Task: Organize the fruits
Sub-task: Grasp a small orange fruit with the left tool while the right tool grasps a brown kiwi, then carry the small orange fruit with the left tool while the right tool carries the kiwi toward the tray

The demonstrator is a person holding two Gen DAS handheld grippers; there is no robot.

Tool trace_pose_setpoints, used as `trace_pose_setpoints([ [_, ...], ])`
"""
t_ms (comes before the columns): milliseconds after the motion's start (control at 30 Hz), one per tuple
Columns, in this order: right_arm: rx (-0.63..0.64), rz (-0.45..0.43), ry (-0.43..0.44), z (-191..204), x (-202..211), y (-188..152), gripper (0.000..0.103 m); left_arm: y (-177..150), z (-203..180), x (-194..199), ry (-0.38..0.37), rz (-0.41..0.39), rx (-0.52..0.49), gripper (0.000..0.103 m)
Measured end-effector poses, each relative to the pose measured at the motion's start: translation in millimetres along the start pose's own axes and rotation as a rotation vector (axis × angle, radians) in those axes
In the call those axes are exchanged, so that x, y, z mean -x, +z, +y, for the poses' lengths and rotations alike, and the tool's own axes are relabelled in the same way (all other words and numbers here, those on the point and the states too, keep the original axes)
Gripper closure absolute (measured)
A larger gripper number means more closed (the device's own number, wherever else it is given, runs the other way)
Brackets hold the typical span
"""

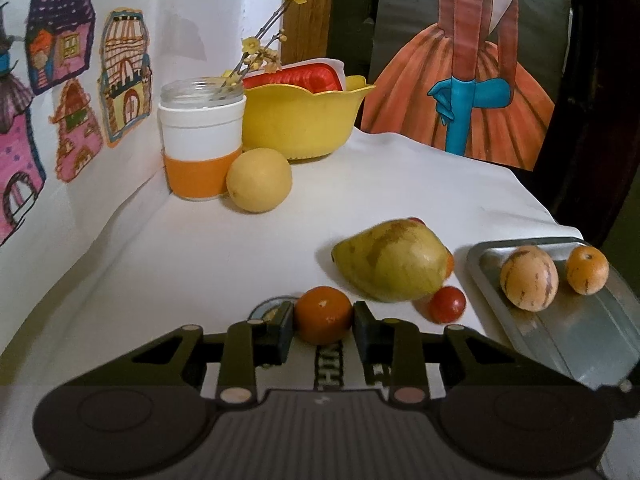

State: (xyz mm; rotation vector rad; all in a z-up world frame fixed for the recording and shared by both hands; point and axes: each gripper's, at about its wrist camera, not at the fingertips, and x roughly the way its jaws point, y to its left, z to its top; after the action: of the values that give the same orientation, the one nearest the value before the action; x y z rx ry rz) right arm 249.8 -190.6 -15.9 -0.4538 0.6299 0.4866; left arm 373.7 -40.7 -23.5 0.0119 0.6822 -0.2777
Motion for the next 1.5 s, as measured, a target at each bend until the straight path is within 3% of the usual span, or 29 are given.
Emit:
trace_pose_setpoints([
  [100,0.01,-0.001,-0.007,1,0,0,0.071,-5,-2,8,-0.01,0.012,-0.001,0.069],
  [433,0.025,-0.006,0.001,6,5,-3,0.072,-24,-24,37,-0.033,0.049,-0.076,0.069],
  [800,-0.031,-0.007,0.105,6,19,-7,0.072,-42,-43,64,-0.061,0.091,-0.124,0.069],
  [967,-0.052,-0.021,0.127,8,29,-11,0.072,-40,-43,69,-0.071,0.136,-0.092,0.069],
  [1167,-0.088,-0.044,0.113,0,42,-15,0.072,-38,-40,73,-0.094,0.168,-0.035,0.069],
  [1500,-0.152,-0.068,0.051,-24,62,-26,0.072,-33,-59,78,-0.106,0.147,-0.06,0.069],
])
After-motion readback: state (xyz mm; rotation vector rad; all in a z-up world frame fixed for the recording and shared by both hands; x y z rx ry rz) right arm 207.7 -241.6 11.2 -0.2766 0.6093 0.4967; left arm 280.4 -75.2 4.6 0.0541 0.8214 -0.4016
